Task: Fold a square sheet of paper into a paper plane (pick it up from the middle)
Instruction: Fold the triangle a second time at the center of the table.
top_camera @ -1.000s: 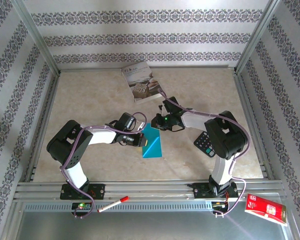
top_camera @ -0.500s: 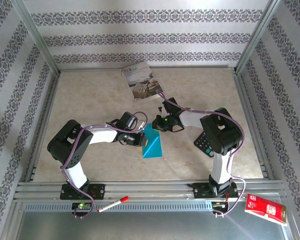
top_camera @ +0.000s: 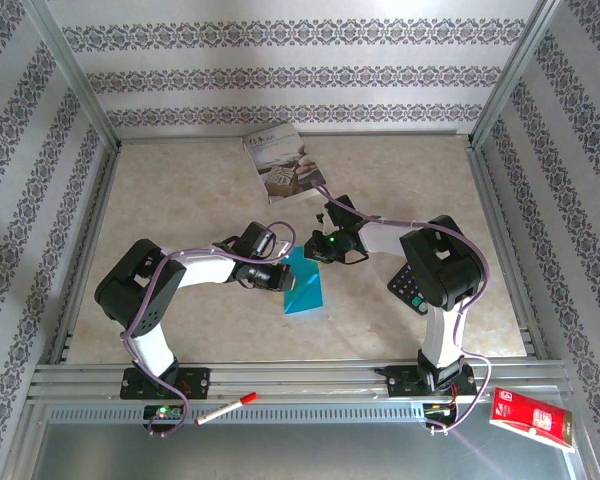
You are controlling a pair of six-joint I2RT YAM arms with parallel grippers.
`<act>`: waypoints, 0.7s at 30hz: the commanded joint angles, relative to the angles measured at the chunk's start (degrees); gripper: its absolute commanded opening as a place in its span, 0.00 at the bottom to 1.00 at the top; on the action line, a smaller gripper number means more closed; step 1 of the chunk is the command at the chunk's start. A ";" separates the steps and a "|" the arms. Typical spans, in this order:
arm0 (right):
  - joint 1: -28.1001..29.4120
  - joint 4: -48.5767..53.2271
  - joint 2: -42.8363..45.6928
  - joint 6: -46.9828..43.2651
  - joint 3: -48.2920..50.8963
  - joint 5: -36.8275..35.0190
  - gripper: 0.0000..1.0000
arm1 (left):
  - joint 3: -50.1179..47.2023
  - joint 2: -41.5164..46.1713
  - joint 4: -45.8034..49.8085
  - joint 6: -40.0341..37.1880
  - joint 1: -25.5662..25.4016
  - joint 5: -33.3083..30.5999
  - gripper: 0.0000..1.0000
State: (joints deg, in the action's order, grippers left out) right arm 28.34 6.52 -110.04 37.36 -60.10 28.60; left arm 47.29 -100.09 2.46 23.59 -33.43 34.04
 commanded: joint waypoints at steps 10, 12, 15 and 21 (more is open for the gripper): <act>0.22 2.83 -2.46 -1.38 1.21 -0.79 0.13 | -0.16 -1.62 0.44 0.05 -0.76 1.03 0.00; 0.15 2.83 -2.55 -1.33 1.21 -0.74 0.13 | -0.60 -1.70 0.15 0.17 -0.76 0.98 0.00; 0.23 2.88 -2.55 -1.16 1.21 -0.76 0.13 | -0.87 -1.95 0.18 0.14 -0.76 0.77 0.00; 0.06 3.69 -1.79 -2.05 0.08 -0.43 0.16 | -1.63 -1.92 1.19 0.13 -0.80 -0.44 0.00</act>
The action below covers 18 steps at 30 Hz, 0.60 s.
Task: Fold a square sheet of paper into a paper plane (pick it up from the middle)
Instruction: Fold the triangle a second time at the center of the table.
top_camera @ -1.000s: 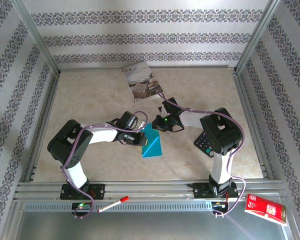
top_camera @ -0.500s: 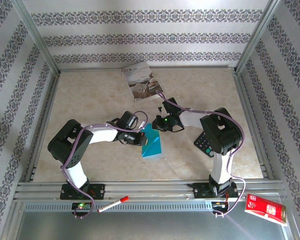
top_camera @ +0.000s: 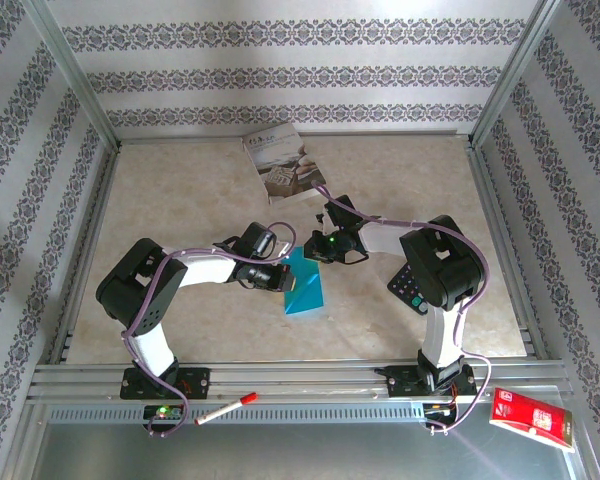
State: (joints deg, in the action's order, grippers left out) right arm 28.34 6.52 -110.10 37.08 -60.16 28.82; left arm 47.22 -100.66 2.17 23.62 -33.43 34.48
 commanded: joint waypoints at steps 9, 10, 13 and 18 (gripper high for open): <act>-1.88 8.41 7.56 -2.90 -1.79 0.09 0.24 | -4.92 -1.43 0.66 1.23 -0.82 -2.62 0.00; -1.89 8.32 9.76 -2.34 -0.41 -0.07 0.24 | -5.06 -1.49 0.46 1.42 -0.83 -2.58 0.00; -1.35 6.89 16.51 1.05 5.75 -0.19 0.24 | -5.30 -1.66 0.08 1.62 -0.86 -2.66 0.00; 5.20 -0.74 26.75 12.59 18.41 -1.96 0.17 | -5.23 -1.79 0.35 1.78 -0.85 -3.17 0.00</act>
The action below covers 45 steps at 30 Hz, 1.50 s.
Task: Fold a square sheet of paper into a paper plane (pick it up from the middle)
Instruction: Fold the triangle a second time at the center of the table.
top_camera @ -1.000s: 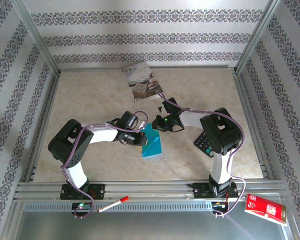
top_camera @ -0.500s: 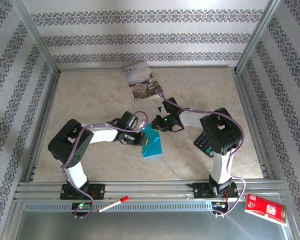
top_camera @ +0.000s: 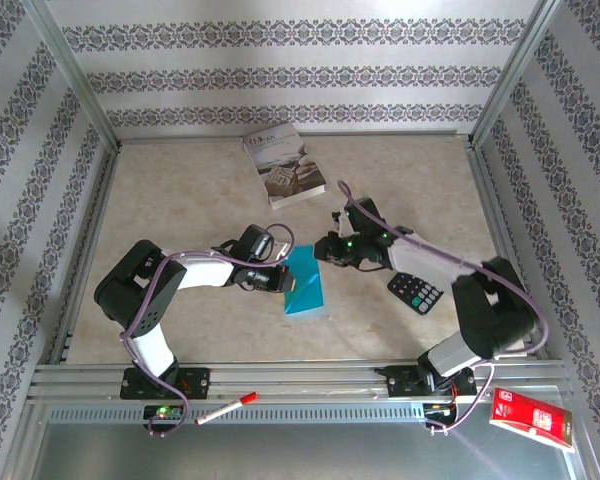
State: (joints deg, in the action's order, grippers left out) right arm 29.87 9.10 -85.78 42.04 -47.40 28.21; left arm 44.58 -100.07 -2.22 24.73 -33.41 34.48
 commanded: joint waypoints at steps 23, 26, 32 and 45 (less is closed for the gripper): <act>23.48 -31.08 -5.82 28.88 12.77 -9.32 0.07 | -2.59 -2.67 5.03 0.21 -0.87 -3.28 0.00; 23.66 -31.09 -6.14 29.06 12.63 -9.83 0.07 | -2.65 -2.61 5.03 0.05 -0.87 -3.19 0.00; 23.66 -29.27 -7.93 29.34 11.73 -11.03 0.07 | -2.75 -2.67 4.75 0.05 -0.94 -3.18 0.00; 23.75 -26.06 -8.47 29.29 13.68 -12.82 0.06 | -2.82 -2.67 5.27 -0.54 -0.87 -3.34 0.00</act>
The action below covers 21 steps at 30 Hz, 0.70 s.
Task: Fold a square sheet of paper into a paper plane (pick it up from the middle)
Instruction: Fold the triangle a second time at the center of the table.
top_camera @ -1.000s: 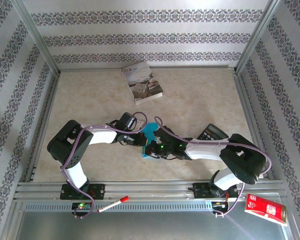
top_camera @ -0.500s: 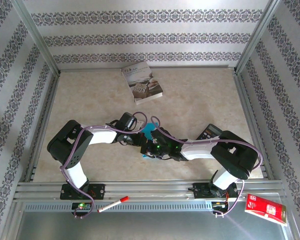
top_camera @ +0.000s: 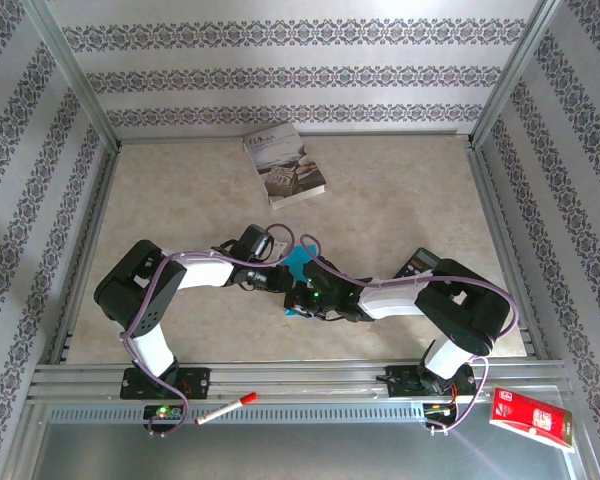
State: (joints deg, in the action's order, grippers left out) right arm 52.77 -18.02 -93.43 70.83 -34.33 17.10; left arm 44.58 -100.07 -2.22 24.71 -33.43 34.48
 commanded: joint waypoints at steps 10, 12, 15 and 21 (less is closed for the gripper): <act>0.93 1.94 -1.48 0.20 1.53 -1.81 0.06 | -2.69 -2.65 5.41 -0.57 -0.85 -3.54 0.00; 1.08 2.03 -1.66 0.26 1.80 -1.81 0.06 | -2.66 -2.71 5.38 -0.58 -0.89 -3.50 0.00; 1.26 2.20 -2.01 0.32 2.23 -1.93 0.05 | -2.59 -2.88 5.45 -0.67 -0.85 -3.56 0.00; 1.69 2.15 -2.31 0.63 3.15 -1.85 0.05 | -2.47 -3.04 5.82 -0.88 -0.85 -4.08 0.00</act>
State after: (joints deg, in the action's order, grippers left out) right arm 53.52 -18.57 -94.35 70.83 -33.01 15.90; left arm 44.58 -100.07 -2.20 24.71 -33.43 34.46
